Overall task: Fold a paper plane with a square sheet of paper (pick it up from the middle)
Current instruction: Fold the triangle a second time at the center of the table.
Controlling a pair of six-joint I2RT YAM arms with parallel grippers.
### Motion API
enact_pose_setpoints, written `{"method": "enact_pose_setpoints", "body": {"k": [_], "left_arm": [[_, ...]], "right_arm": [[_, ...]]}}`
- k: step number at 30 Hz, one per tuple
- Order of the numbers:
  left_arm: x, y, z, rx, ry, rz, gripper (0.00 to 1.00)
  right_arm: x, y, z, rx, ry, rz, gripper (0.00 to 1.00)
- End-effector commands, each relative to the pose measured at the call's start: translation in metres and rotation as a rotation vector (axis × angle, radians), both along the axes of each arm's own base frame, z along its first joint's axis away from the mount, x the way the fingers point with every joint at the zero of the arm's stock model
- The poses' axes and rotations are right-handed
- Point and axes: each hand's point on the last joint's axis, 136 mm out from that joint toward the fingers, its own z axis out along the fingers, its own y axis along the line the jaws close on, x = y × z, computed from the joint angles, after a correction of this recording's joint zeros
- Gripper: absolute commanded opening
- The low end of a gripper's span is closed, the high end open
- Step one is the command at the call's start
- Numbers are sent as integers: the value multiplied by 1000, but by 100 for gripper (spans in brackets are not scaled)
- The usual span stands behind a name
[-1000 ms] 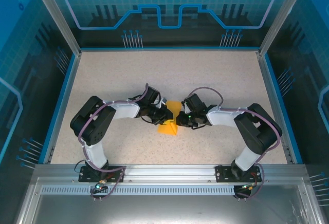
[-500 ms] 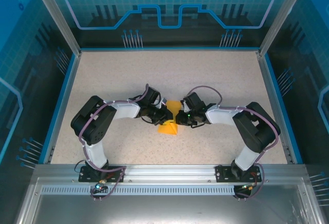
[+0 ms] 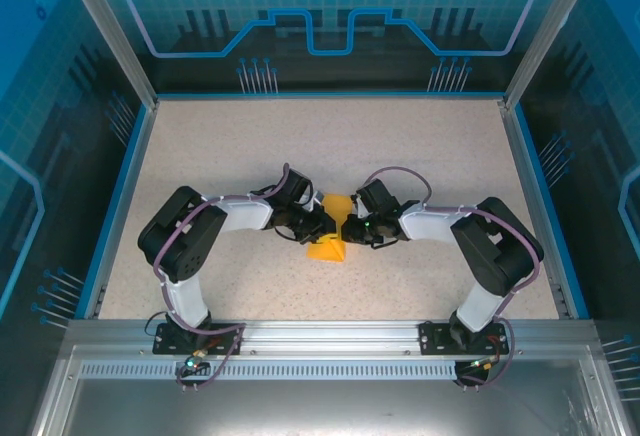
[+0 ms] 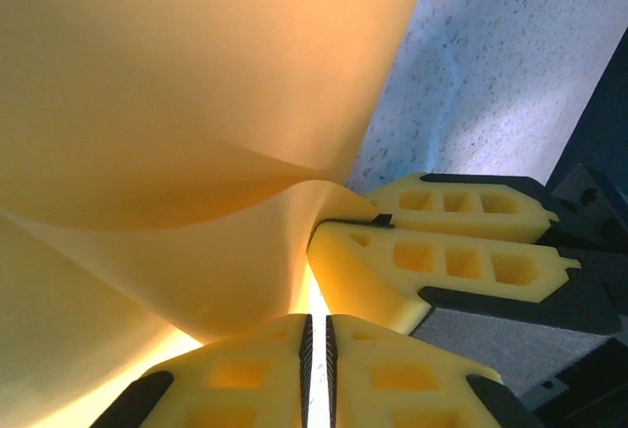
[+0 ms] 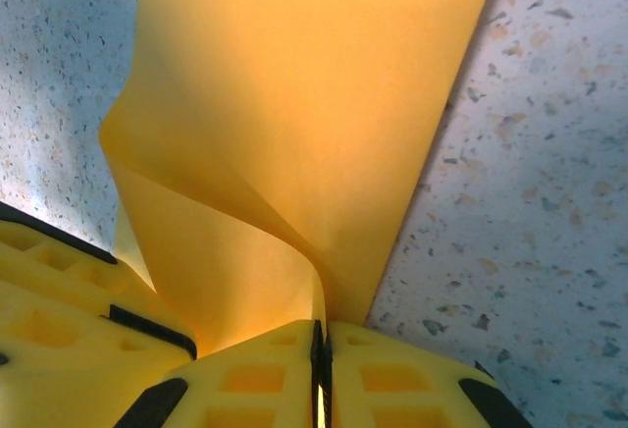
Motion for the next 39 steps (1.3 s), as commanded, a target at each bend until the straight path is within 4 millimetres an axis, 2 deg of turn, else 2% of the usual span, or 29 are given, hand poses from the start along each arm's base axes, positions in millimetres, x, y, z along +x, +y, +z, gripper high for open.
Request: {"method": "enact_pose_setpoints", "body": {"k": [1, 9, 30, 36, 39], "left_arm": [[-2, 1, -9, 40, 7, -17, 14], [-7, 7, -22, 70, 32, -10, 14], [-13, 17, -35, 125, 56, 2, 14], [-15, 21, -40, 150, 73, 14, 13], [-17, 24, -44, 168, 82, 22, 13]], "right_arm": [[4, -2, -5, -10, 13, 5, 12], [2, -5, -10, -21, 30, 2, 12], [1, -7, -14, -36, 46, -1, 12], [3, -6, -4, -27, 30, -12, 15], [8, -5, 15, -13, -8, -23, 17]]}}
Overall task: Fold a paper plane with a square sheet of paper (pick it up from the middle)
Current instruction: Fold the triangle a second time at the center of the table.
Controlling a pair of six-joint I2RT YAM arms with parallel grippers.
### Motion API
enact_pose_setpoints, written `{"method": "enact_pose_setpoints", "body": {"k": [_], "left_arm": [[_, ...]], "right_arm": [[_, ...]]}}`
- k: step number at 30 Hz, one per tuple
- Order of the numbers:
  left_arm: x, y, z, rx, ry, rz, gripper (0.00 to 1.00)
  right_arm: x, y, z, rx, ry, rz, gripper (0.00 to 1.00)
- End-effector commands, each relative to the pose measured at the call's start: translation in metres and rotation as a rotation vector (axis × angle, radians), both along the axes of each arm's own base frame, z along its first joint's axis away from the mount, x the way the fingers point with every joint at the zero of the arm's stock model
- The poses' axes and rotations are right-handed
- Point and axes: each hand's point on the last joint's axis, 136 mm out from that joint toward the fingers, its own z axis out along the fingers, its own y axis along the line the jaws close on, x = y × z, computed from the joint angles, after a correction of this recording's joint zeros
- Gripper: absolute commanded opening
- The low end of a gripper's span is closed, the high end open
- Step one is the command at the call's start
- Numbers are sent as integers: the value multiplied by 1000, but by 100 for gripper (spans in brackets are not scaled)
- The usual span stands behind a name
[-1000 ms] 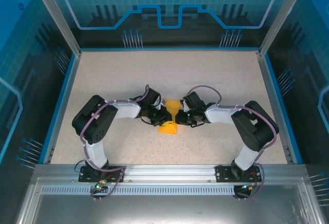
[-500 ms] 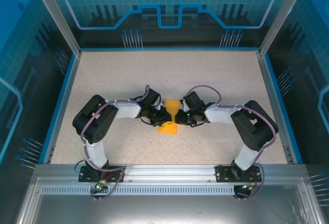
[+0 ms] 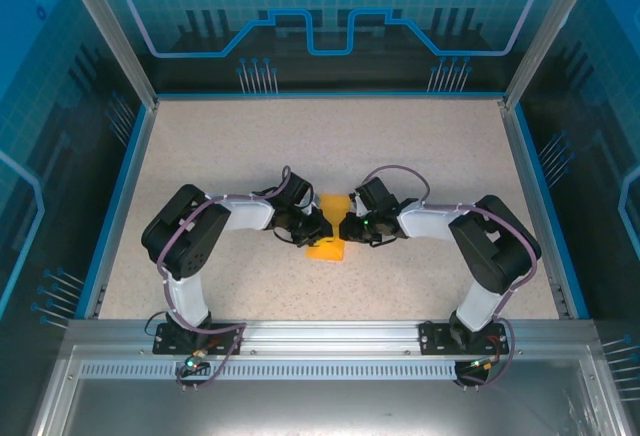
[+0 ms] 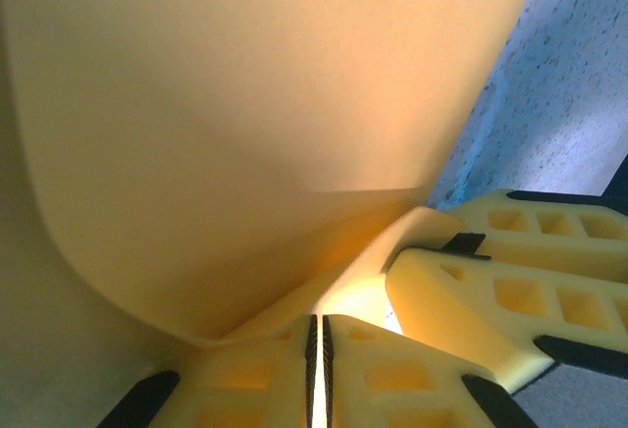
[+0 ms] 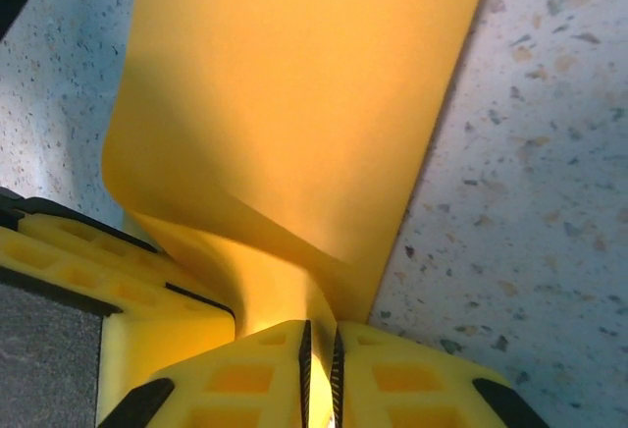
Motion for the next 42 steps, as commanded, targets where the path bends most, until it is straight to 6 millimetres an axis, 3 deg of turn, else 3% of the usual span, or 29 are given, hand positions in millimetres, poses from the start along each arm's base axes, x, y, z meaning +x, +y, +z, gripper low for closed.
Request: {"method": "enact_pose_setpoints", "body": {"k": [1, 7, 13, 20, 27, 37, 42], "left_arm": [[-16, 15, -26, 95, 66, 10, 13], [-16, 18, -29, 109, 73, 33, 13], [-17, 19, -31, 112, 77, 45, 13], [-17, 19, -32, 115, 77, 47, 12], [-13, 15, -24, 96, 58, 38, 11], [12, -6, 29, -6, -109, -24, 12], [24, -6, 24, 29, -125, -33, 12]], "right_arm": [[6, -8, 18, -17, -25, -29, 18], [9, -13, 37, -19, -80, -43, 19], [4, 2, 27, 44, -35, 10, 17], [12, 12, 18, 64, -13, 15, 13], [9, 0, -5, -19, 29, 2, 10], [-19, -27, -49, -181, 141, 64, 10], [-23, -33, -56, -215, 155, 77, 10]]}}
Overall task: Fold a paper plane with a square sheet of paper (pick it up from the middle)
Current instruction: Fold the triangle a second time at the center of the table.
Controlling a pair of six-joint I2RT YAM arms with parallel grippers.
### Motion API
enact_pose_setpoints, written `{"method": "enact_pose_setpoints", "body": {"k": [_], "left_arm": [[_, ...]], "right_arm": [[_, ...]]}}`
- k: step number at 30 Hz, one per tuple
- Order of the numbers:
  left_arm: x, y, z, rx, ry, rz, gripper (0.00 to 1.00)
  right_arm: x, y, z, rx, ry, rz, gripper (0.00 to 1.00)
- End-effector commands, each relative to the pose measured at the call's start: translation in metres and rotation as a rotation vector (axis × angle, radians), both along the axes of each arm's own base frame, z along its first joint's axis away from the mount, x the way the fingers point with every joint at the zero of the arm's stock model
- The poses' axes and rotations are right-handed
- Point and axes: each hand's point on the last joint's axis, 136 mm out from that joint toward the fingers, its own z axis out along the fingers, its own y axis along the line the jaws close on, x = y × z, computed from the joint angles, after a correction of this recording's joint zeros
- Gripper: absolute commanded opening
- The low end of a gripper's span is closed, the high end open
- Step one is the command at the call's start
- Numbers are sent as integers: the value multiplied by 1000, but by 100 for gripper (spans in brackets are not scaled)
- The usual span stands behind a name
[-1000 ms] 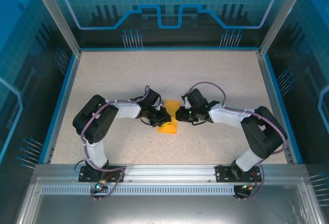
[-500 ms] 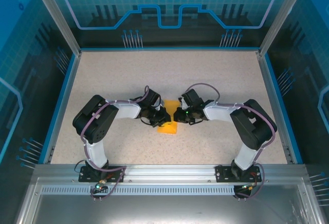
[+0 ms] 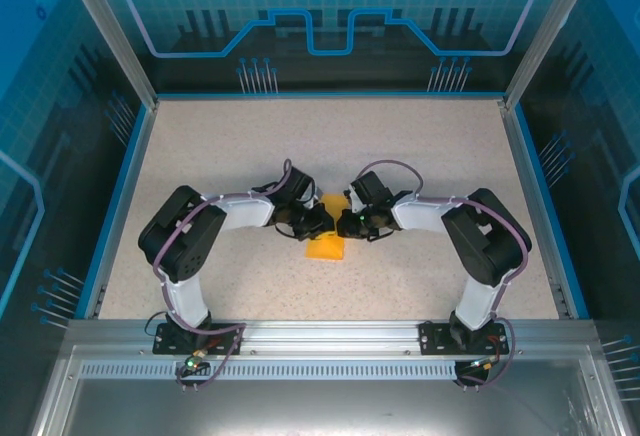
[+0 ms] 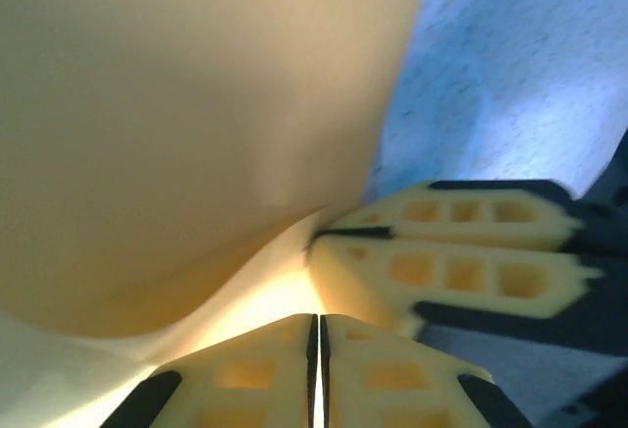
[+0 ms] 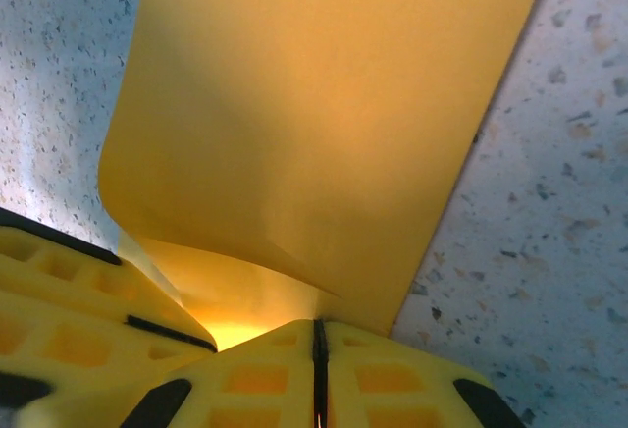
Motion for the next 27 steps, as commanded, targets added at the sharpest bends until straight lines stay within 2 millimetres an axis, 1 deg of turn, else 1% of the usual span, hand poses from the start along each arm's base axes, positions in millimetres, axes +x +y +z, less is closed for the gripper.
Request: {"method": "enact_pose_setpoints", "body": {"k": [1, 8, 12, 17, 20, 27], "left_arm": [[7, 0, -1, 39, -31, -23, 12], [4, 9, -21, 100, -10, -22, 12], [3, 21, -34, 156, -4, -6, 11], [6, 36, -43, 181, 3, 24, 11], [10, 49, -47, 181, 11, 63, 13], [27, 89, -50, 170, 22, 180, 16]], "right_arm": [[-31, -40, -50, -191, 141, 0, 10], [-32, -43, -52, -208, 141, -4, 10], [-35, -47, -54, -228, 147, -1, 10], [-40, -55, -61, -263, 169, 4, 10], [-44, -60, -65, -283, 186, 3, 10], [-46, -66, -70, -297, 199, -6, 10]]}}
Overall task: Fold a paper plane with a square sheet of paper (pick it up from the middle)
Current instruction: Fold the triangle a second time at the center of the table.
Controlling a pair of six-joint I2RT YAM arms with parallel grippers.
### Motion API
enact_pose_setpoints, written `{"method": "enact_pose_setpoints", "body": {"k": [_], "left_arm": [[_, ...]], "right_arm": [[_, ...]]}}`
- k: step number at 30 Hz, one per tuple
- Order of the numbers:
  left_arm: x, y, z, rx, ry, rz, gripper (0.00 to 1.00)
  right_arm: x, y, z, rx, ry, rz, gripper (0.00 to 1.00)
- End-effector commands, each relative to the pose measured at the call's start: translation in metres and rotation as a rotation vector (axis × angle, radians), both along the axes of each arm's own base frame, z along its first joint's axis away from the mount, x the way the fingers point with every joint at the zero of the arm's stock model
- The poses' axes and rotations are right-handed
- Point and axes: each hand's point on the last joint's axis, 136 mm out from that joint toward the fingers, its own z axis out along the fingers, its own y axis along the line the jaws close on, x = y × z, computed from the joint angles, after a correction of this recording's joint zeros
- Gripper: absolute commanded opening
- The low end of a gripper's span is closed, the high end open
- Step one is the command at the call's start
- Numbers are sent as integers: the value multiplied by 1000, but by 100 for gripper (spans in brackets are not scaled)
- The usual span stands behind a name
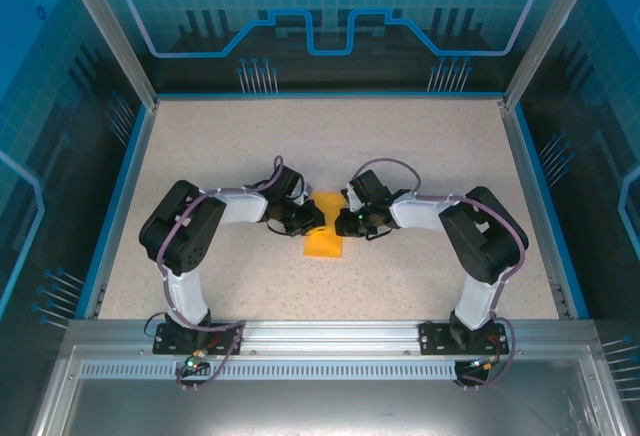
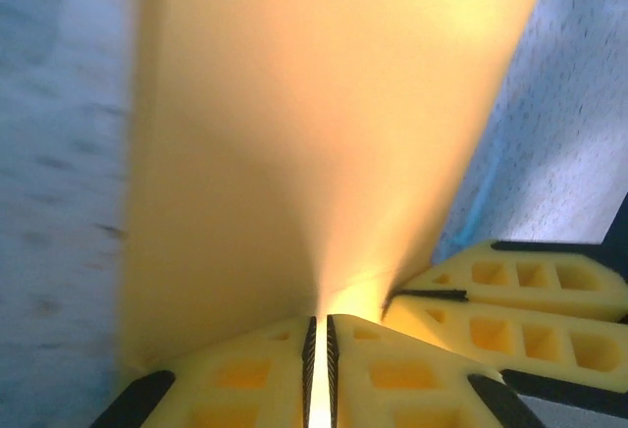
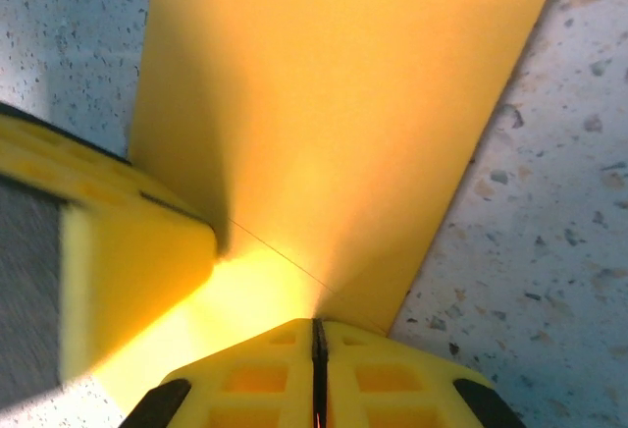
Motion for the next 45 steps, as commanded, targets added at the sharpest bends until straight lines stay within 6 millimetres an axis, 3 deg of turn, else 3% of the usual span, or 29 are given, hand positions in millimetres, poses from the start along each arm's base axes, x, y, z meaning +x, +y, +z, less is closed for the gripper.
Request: {"method": "enact_pose_setpoints", "body": {"k": [1, 7, 13, 16, 21, 29, 45], "left_arm": [[8, 57, -26, 133, 37, 136, 16], [25, 69, 5, 113, -47, 150, 17], [23, 42, 58, -26, -175, 69, 18], [10, 21, 65, -53, -195, -5, 18], [-3, -7, 47, -85, -130, -65, 15], [-9, -25, 27, -99, -77, -96, 10], [-11, -14, -2, 16, -38, -92, 7]], "right_arm": [[-50, -68, -67, -294, 212, -39, 10], [-49, -66, -66, -286, 214, -37, 10], [-50, -63, -63, -274, 224, -28, 10], [-51, -63, -61, -277, 228, -25, 10], [-49, -61, -57, -267, 218, -20, 10], [-48, -56, -56, -242, 214, -22, 10], [-49, -57, -56, -236, 201, -25, 10]]}}
